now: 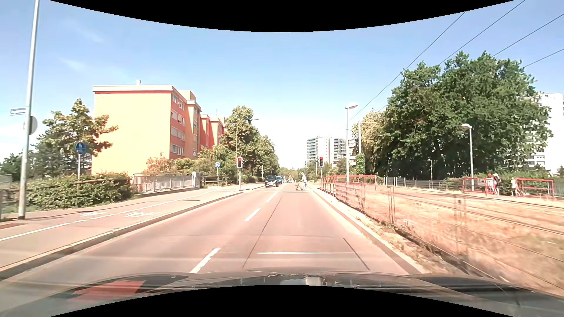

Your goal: Follow the waypoints while adhering to traffic rules and regulations

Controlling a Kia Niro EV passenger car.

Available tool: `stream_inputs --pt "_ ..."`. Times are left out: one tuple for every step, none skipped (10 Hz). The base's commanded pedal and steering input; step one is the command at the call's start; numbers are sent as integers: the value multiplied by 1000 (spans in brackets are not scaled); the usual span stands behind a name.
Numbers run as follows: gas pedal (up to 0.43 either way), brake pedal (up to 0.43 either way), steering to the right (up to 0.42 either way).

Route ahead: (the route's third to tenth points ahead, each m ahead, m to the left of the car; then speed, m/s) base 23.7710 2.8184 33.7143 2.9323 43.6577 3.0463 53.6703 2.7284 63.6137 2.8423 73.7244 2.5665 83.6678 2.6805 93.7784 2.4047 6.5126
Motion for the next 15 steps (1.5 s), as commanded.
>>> stream_inputs --pt "0 183 1" --pt "0 177 3" --pt "0 183 5" --pt "0 183 8" --pt "0 183 12" --pt "0 189 14" --pt "0 183 14" --pt "0 183 14" --pt "0 189 14" --pt "0 183 15" --pt "0 183 15" --pt "0 183 15" --pt "0 183 13" --pt "0 183 12" --pt "0 183 12"
